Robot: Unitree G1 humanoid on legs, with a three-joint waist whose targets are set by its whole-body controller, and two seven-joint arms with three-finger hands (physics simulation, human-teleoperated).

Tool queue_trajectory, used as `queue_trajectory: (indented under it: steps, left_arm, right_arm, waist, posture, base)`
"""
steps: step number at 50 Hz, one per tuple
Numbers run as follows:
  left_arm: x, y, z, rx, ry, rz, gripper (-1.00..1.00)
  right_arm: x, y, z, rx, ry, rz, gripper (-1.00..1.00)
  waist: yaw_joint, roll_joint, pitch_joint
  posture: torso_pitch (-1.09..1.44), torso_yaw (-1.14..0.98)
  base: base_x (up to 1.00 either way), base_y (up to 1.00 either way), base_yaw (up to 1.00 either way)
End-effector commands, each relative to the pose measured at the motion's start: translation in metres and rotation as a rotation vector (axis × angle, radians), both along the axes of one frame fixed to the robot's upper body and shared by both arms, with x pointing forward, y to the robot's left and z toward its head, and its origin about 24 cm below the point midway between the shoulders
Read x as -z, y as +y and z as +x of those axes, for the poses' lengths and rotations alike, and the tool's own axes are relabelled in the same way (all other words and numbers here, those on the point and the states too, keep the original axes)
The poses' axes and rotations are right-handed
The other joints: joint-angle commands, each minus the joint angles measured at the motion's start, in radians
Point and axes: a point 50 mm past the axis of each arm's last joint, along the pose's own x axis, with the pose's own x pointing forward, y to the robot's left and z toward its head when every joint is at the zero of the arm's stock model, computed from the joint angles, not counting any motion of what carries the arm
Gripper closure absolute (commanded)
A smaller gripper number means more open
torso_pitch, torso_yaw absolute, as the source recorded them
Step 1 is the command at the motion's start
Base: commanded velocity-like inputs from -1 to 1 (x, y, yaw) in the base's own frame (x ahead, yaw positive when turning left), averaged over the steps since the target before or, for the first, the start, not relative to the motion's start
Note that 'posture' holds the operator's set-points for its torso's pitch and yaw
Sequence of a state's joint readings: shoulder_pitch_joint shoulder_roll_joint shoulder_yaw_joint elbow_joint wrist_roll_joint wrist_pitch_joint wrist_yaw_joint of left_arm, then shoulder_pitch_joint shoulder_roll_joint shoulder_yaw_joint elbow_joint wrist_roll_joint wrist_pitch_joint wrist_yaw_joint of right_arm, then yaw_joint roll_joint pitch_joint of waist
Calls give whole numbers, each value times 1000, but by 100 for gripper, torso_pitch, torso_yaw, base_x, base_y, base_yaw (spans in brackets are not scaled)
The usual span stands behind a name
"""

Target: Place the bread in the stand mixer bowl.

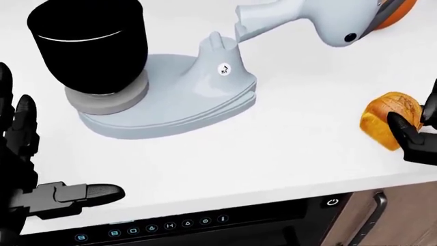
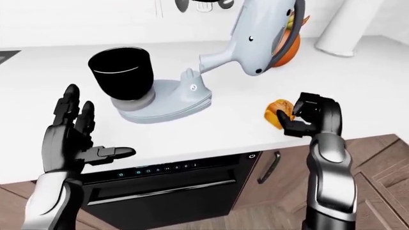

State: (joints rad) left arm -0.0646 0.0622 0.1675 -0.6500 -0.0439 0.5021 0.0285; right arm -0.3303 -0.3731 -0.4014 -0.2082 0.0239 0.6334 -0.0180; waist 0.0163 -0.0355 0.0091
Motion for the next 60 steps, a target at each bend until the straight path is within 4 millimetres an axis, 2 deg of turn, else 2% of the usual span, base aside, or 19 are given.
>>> queue_trajectory:
  steps: [1,7,16,29,44,60]
  left_arm:
    - [-15,-1,-3,5,-83,13,-100]
    - [-16,-2,-4,6,-85,13,-100]
    - [-16,-2,-4,7,-84,12,-100]
    - [-15,-1,-4,2,-83,11,-100]
    - [-18,1,-5,-7,-90,16,-100]
    - [-18,-1,-6,-9,-90,16,-100]
  right_arm:
    - [-9,8,1,-70,-17,0,100]
    - [-34,16,-8,-86,-76,-22,100]
    - [-58,20,-15,-97,-140,-54,100]
    - [-72,24,-23,-108,-195,-77,100]
    - [-86,26,-47,-110,-242,-98,100]
    - [-98,43,-65,-145,-278,-121,100]
  waist:
    - [3,-2,-15]
    - [5,1,-10]
    - [8,8,0]
    - [8,7,4]
    - [9,7,5]
    - [7,9,7]
  posture:
    - [0,0]
    - [0,0]
    - [0,0]
    - [0,0]
    - [0,0]
    - [0,0]
  base:
    - [0,0,0]
    - [0,0,0]
    - [0,0,0]
    - [0,0,0]
    - [0,0,0]
    - [0,0,0]
